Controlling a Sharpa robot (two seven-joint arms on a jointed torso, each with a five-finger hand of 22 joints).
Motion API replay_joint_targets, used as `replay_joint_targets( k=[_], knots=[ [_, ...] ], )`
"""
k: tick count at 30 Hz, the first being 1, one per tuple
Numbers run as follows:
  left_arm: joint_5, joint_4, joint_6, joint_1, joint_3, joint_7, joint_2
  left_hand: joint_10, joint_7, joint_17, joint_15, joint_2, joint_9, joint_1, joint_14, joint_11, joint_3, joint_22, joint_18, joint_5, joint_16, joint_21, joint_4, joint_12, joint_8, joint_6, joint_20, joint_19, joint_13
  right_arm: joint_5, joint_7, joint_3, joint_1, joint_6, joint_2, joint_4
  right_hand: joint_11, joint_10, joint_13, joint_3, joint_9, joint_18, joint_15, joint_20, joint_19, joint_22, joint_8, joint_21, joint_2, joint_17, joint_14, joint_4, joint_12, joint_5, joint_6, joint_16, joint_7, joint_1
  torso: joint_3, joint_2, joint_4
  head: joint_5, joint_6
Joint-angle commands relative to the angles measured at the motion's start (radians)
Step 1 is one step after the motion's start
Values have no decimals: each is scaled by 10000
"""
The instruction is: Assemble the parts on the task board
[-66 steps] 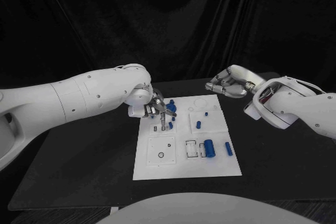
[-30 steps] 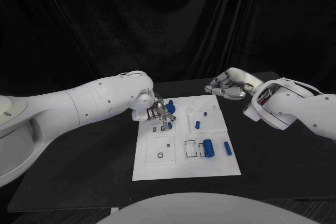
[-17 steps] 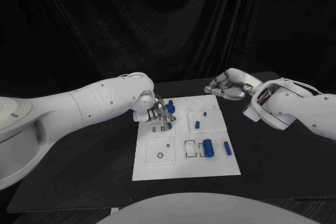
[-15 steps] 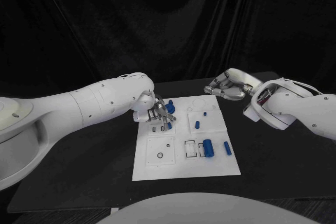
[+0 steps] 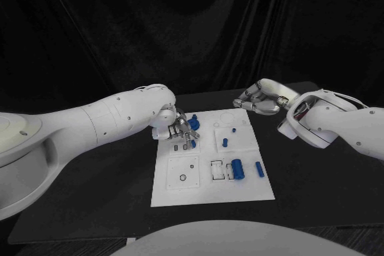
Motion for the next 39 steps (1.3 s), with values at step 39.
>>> replay_joint_targets(
  k=[39],
  knots=[
    [48,-282,162,-199,11,319,220,1045,-8,2633,34,-153,166,244,1057,62,560,1268,55,255,66,-165,-388,26,-230,-96,56,-185,2609,-3,-271,9,-64,178,-19,-21,57,947,2445,21,-23,31,76,-34,43,1859,-109,-59,6,1555,814,33,-1,-61,-137,-34,12,107,17,-8,3,-117,2]
  ],
)
